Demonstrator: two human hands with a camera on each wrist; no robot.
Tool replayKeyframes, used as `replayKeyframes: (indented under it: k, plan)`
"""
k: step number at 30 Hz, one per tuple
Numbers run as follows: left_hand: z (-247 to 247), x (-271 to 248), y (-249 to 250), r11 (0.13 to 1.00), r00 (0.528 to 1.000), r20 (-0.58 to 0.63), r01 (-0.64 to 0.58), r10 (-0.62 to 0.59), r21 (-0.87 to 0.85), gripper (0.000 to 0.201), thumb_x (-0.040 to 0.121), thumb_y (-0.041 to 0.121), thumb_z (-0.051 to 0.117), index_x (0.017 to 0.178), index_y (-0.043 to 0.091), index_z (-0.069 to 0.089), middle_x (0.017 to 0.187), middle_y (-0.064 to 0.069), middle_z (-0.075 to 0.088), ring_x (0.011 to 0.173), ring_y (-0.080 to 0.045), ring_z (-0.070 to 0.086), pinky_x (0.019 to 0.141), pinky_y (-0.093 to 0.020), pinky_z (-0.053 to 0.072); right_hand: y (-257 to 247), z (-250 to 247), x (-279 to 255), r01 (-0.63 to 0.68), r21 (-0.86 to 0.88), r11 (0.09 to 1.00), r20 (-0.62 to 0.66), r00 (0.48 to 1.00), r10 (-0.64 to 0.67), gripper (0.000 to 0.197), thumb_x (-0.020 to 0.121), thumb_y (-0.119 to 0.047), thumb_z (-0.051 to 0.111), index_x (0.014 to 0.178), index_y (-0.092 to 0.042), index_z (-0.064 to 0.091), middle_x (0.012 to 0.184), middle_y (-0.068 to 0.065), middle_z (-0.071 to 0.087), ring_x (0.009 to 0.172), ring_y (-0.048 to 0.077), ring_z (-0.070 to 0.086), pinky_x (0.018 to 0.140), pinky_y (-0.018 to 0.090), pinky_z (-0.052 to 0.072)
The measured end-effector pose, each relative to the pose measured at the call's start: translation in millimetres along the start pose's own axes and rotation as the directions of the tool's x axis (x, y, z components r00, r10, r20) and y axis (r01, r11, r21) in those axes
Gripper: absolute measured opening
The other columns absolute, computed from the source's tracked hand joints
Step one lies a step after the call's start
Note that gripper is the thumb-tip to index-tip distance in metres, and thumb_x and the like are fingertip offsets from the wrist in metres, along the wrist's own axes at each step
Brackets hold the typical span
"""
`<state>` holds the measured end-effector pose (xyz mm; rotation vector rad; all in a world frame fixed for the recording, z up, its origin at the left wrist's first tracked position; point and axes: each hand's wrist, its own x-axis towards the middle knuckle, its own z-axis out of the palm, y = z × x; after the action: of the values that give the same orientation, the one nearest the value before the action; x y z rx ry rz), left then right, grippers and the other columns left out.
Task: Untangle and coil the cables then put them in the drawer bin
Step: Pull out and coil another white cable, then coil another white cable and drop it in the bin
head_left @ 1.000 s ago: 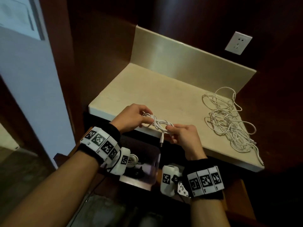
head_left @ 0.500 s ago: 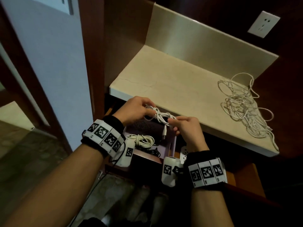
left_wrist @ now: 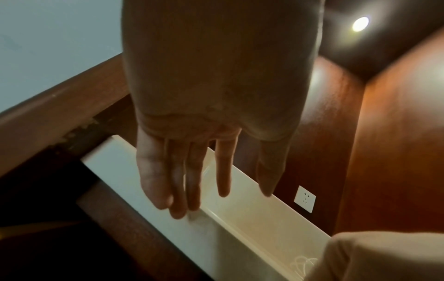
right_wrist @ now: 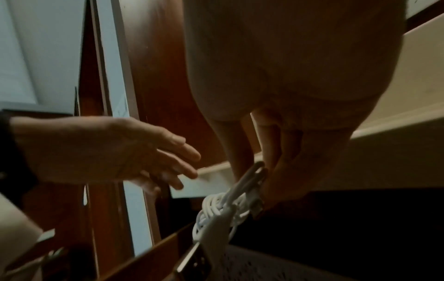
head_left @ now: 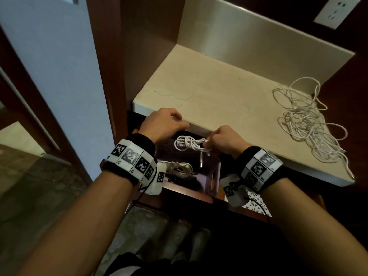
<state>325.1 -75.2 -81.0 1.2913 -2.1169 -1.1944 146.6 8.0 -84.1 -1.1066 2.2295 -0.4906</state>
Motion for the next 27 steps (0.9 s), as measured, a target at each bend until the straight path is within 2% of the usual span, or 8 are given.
replayKeyframes:
  k: [5,7,11,14,16,19,25,27]
  plan:
    - [-3,1,4,1.000,0.999,-0.032,0.020,-0.019,0.009,0.037,0.078,0.054,0.068,0.106,0.029,0.067,0.109,0.003,0.067,0.099,-0.017,0.062,0.092,-0.038,0.052,6,12,9,-0.033,-0.156,0.987,0.076,0.996,0.045,0.011,0.072,-0.009,0.068,0.078,0.000,0.071,0.077,0.017,0.071,0.072,0.030,0.068,0.064,0.036,0.058]
    - [-3,2,4,1.000,0.999,-0.028,0.015,-0.015,-0.001,0.036,0.078,0.054,0.067,0.104,0.029,0.068,0.109,0.002,0.067,0.099,-0.018,0.062,0.091,-0.039,0.052,9,13,10,-0.036,-0.236,0.971,0.103,0.993,0.062,0.006,0.071,-0.010,0.070,0.068,-0.004,0.069,0.075,0.014,0.069,0.070,0.027,0.066,0.056,0.029,0.051]
    - [-1,5,5,1.000,0.999,-0.029,0.016,-0.016,-0.023,0.032,0.079,0.055,0.067,0.098,0.029,0.068,0.103,0.002,0.067,0.096,-0.016,0.062,0.089,-0.037,0.052,14,17,10,-0.086,-0.307,0.948,0.167,0.976,0.142,0.015,0.073,-0.010,0.072,0.059,-0.010,0.066,0.071,0.009,0.068,0.072,0.026,0.068,0.065,0.029,0.056]
    - [0,7,5,0.999,0.999,-0.031,0.031,-0.032,-0.026,0.033,0.082,0.054,0.065,0.097,0.025,0.069,0.101,0.002,0.067,0.098,-0.018,0.061,0.090,-0.037,0.051,18,22,9,-0.099,-0.301,0.949,0.201,0.966,0.165,0.015,0.081,-0.007,0.064,0.066,-0.008,0.066,0.073,0.011,0.068,0.076,0.030,0.070,0.074,0.036,0.059]
    - [0,7,5,0.999,0.998,-0.044,0.047,-0.048,-0.021,0.035,0.083,0.055,0.064,0.097,0.023,0.070,0.102,0.002,0.068,0.099,-0.019,0.060,0.092,-0.038,0.050,20,25,7,-0.074,-0.340,0.937,0.199,0.969,0.149,0.013,0.088,-0.010,0.055,0.083,-0.005,0.065,0.080,0.012,0.064,0.081,0.031,0.067,0.072,0.037,0.056]
    - [-1,6,4,0.998,0.996,-0.059,0.060,-0.061,-0.021,0.036,0.082,0.055,0.063,0.097,0.023,0.070,0.103,0.001,0.068,0.099,-0.020,0.060,0.091,-0.037,0.050,24,25,6,-0.061,-0.387,0.920,0.183,0.973,0.141,0.017,0.090,-0.013,0.055,0.101,-0.006,0.065,0.089,0.012,0.065,0.090,0.033,0.069,0.077,0.045,0.058]
    - [1,2,4,0.998,0.997,-0.048,0.061,-0.060,0.020,0.033,0.082,0.056,0.064,0.096,0.026,0.068,0.102,0.004,0.067,0.098,-0.019,0.060,0.088,-0.035,0.050,27,20,4,-0.047,-0.395,0.917,0.171,0.977,0.124,0.021,0.083,-0.022,0.069,0.099,-0.008,0.069,0.094,0.012,0.070,0.085,0.029,0.068,0.071,0.040,0.060]
    - [2,0,3,0.998,0.998,-0.041,0.053,-0.052,0.041,0.033,0.081,0.055,0.064,0.099,0.027,0.068,0.103,0.004,0.067,0.098,-0.018,0.060,0.090,-0.035,0.050,27,19,3,-0.030,-0.393,0.919,0.157,0.983,0.099,0.021,0.082,-0.026,0.070,0.097,-0.011,0.068,0.093,0.010,0.069,0.085,0.027,0.067,0.064,0.032,0.055]
